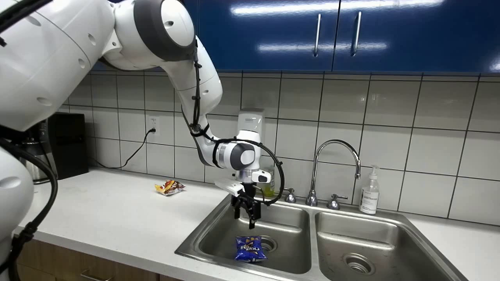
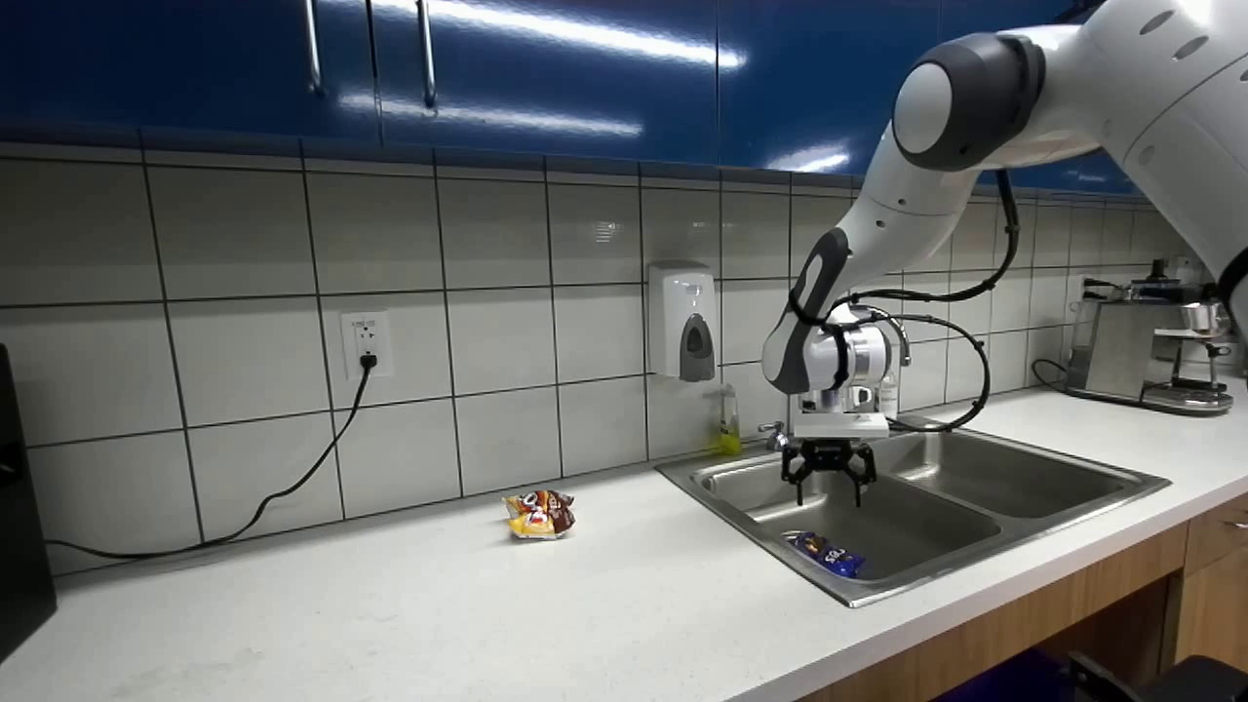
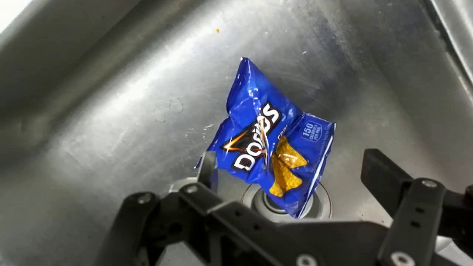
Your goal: Put the blue packet in the sink on the left.
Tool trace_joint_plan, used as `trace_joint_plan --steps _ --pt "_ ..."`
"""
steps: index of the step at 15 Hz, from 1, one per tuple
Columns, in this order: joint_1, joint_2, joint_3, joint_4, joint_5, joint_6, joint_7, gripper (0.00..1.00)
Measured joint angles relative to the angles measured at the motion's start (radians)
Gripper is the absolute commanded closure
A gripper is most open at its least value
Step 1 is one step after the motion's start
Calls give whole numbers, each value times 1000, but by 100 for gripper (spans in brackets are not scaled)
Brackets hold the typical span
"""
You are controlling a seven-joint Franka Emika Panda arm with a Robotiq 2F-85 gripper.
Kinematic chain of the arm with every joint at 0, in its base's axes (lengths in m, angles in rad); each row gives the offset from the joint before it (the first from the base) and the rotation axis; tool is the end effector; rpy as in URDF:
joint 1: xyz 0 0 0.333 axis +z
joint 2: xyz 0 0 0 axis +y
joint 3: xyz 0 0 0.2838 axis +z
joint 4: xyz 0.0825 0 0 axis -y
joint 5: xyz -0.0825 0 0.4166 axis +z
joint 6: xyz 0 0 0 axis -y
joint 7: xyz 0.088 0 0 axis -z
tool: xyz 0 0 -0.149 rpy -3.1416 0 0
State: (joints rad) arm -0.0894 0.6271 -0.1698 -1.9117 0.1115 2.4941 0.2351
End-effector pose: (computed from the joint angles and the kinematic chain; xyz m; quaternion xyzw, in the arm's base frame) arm 0.5993 -0.1632 0.0706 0.9616 -0.2736 -0.0166 0.0169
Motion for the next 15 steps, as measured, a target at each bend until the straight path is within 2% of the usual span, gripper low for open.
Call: trace_joint_plan --steps 7,15 --pt "23 -172 4 -173 -66 0 -57 0" --pt "42 -389 30 -427 -141 0 -132 0"
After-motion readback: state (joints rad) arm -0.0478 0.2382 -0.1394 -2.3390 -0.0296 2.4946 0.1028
